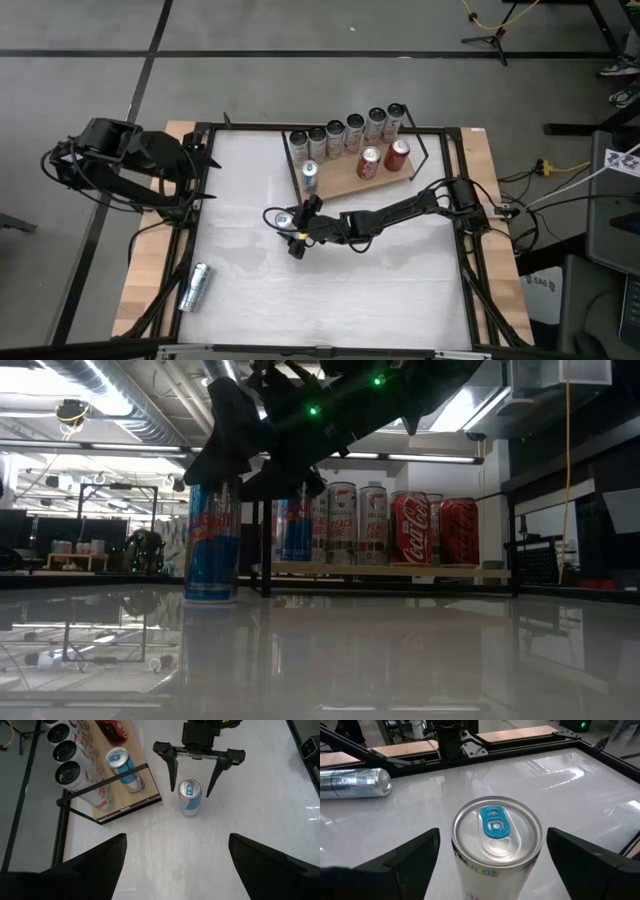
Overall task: Place canned beverage on shelf
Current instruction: Put the blue soda can on the shelf aligned with the other blue soda can
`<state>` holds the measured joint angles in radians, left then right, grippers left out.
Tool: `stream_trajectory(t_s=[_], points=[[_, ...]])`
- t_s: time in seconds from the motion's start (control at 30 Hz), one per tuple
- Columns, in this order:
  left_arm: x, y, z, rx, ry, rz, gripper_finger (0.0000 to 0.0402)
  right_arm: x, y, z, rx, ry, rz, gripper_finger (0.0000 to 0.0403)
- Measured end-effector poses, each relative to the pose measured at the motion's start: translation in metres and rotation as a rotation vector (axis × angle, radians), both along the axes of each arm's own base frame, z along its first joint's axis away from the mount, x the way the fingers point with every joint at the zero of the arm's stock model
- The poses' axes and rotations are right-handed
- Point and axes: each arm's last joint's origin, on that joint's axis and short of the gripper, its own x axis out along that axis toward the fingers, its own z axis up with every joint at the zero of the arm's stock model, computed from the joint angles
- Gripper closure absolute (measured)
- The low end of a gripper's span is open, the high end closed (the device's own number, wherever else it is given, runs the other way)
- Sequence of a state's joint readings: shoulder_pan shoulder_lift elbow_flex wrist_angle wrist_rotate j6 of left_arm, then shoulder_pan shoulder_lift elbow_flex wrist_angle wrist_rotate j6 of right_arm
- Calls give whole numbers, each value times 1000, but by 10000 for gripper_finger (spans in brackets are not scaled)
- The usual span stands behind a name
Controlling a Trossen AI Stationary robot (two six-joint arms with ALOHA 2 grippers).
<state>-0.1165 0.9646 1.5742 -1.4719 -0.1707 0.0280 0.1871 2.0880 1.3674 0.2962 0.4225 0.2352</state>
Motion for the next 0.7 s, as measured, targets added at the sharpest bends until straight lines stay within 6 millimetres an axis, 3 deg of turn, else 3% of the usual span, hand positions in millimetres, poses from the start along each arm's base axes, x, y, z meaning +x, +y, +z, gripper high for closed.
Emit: stream_trajectory(t_s=[0.47,0.7], points=[[0,0,0,0,0,0,60,0,1,2,19,-1,34,176],[0,0,0,0,0,0,60,-12,0,29,43,28,57,191]])
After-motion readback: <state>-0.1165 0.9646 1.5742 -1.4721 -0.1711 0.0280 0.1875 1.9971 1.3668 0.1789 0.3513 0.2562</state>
